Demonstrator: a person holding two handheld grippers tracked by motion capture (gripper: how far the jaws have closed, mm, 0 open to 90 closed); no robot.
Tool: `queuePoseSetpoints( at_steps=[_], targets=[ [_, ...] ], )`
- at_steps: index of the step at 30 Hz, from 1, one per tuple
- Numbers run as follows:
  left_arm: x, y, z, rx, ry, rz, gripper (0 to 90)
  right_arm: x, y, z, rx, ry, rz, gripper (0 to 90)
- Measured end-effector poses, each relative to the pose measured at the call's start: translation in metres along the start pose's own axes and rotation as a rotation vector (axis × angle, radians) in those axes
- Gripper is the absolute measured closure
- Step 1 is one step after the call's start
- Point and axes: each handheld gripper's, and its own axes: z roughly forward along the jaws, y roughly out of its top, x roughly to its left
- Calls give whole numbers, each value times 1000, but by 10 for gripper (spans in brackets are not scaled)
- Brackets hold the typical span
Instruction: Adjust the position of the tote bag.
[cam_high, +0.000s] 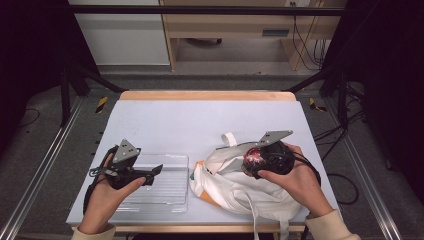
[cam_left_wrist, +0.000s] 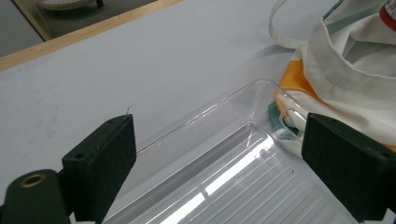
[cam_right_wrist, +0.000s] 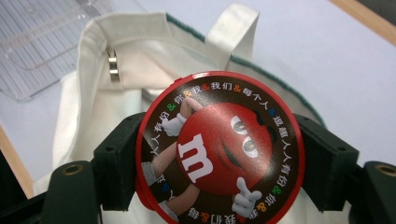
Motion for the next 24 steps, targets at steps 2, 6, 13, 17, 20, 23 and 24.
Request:
queuePoseSetpoints(
  at_steps=[2,6,13,17,20,23,24],
  targets=[
    [2,-1,0,2,1,-1,102,1,4,-3,-6,0,1,260],
    [4,-3,0,12,13,0,100,3,12,-8,-20,-10,1,260],
    [8,-5,-1,19,35,-1,83,11,31,-15,-42,-16,-15,260],
    [10,-6,-3,17,36,-5,83,17,42,-15,-50,-8,-27,260],
    [11,-5,-5,10,33,-5,83,21,48,-13,-55,-2,-30,260],
    [12,-5,-7,14,41,-1,80,26,56,-9,-53,9,-44,260],
    [13,-5,-7,16,43,1,79,28,59,-7,-53,11,-49,260]
  ],
)
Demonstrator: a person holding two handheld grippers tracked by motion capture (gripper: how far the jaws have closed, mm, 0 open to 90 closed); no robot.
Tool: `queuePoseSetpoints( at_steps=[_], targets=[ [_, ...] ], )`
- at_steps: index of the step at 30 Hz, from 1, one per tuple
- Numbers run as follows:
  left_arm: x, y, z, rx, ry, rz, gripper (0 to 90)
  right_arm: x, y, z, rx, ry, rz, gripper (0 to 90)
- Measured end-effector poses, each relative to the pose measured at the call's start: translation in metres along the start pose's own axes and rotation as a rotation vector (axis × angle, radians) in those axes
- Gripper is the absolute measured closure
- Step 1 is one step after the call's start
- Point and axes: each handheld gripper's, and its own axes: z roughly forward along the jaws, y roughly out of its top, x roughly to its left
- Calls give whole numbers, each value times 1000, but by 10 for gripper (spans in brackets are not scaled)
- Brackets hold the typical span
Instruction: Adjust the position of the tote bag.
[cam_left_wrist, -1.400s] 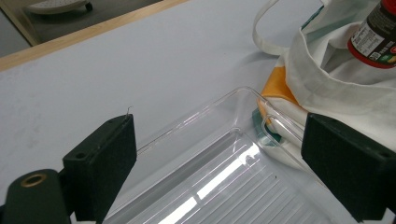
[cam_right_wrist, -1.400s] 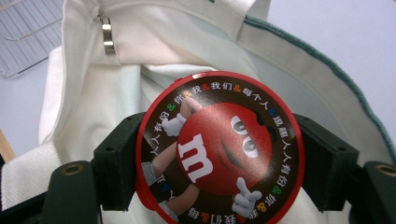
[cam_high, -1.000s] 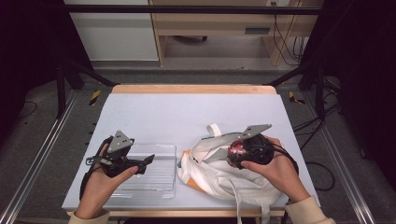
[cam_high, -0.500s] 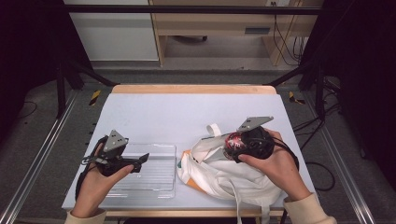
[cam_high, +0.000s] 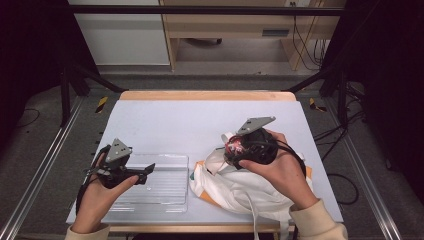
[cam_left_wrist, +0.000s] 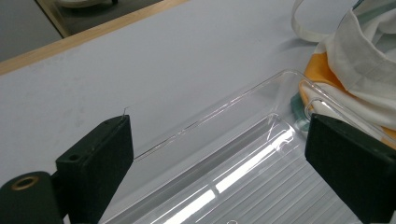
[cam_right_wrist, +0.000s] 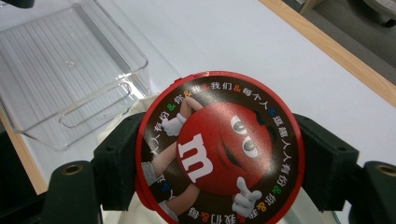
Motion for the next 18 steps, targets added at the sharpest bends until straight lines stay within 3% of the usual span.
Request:
queuePoseSetpoints(
  at_steps=[18],
  targets=[
    [5,-3,-5,0,2,-11,78,12,28,26,-18,51,-1,260]
  ],
)
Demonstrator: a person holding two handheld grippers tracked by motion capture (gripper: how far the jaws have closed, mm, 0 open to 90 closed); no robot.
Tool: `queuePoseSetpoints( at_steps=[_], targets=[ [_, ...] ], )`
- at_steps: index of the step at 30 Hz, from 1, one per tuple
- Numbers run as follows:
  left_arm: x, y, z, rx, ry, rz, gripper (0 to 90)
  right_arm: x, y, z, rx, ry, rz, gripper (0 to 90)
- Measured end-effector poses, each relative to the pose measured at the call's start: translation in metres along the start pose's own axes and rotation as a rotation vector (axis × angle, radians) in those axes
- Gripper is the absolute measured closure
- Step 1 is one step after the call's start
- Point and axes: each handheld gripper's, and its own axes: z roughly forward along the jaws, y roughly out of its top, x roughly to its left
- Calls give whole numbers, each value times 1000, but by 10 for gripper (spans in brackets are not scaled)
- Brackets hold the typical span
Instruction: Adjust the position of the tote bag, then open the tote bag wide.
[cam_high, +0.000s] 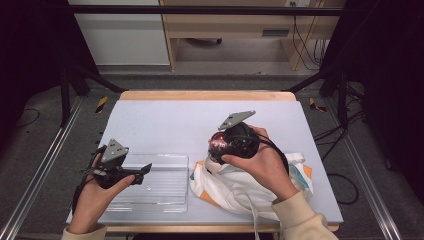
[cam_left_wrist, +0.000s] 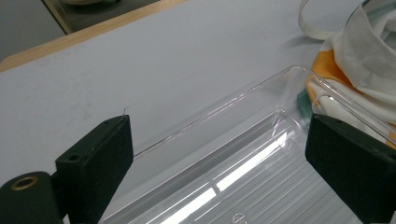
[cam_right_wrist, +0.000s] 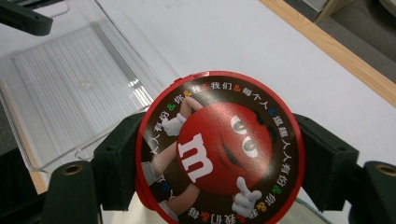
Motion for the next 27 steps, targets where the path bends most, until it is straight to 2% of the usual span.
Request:
queuePoseSetpoints(
  at_steps=[9,16,27],
  targets=[
    [9,-4,-3,1,4,-7,71,3,8,13,1,11,-11,260],
    [12,-5,-4,7,-1,6,65,8,15,25,-4,23,-14,260],
    [16,-7,-6,1,1,-8,66,17,23,37,2,38,-31,260]
  ],
)
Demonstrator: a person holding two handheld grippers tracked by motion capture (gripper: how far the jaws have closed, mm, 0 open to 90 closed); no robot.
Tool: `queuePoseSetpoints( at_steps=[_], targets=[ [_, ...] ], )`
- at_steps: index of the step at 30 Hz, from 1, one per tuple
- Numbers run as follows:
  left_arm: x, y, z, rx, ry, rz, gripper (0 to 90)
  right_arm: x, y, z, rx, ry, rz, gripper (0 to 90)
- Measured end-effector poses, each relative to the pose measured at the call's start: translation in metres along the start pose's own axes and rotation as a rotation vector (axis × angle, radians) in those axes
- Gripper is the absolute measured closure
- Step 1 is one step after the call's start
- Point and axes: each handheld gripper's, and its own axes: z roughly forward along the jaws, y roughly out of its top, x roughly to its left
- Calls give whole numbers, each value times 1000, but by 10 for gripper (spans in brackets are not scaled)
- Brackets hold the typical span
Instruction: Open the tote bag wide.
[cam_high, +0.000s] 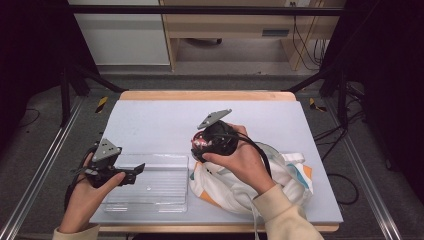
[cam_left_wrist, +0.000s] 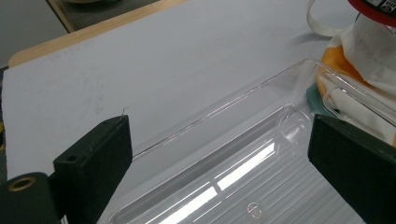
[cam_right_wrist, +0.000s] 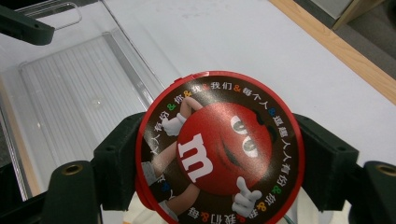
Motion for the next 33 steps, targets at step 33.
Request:
queuePoseSetpoints(
  at_steps=[33],
  targets=[
    [15,-6,-7,2,18,-27,67,33,19,37,25,67,-59,260]
  ],
)
